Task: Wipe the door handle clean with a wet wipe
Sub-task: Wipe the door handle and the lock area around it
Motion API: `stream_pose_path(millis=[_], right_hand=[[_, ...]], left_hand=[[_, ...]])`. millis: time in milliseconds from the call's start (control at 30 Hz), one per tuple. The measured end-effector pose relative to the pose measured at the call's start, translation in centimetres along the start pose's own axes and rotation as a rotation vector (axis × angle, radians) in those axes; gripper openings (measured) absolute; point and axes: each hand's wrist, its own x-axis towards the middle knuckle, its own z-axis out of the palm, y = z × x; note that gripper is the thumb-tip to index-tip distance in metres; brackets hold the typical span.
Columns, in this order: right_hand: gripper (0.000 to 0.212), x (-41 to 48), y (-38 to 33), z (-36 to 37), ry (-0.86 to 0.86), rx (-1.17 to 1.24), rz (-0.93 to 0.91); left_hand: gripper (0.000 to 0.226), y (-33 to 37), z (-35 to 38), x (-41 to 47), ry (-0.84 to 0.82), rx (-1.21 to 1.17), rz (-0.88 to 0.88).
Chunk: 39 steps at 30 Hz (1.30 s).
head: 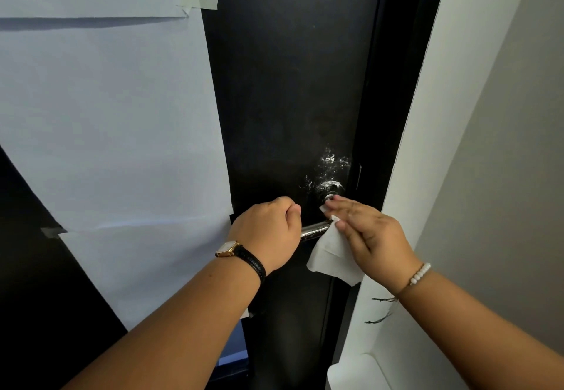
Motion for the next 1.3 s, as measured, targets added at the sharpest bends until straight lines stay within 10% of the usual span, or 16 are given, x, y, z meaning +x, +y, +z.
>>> stream_pose_path(millis=[433, 733, 1300], right_hand=[[0.019, 3.7, 0.0, -1.7, -0.122, -0.333, 0.262], [0.026, 0.6, -0.3, 0.8, 0.234, 0.254, 0.662], [0.011, 5.3, -2.7, -0.6, -0.005, -0.123, 0.511]], left_hand=[[0.031, 0.0, 0.2, -0.1, 0.034, -0.016, -0.026], [0.031, 0.0, 0.1, -0.1, 0.035, -0.015, -0.018], [0.031, -0.1, 0.4, -0.1, 0.057, -0.014, -0.002]])
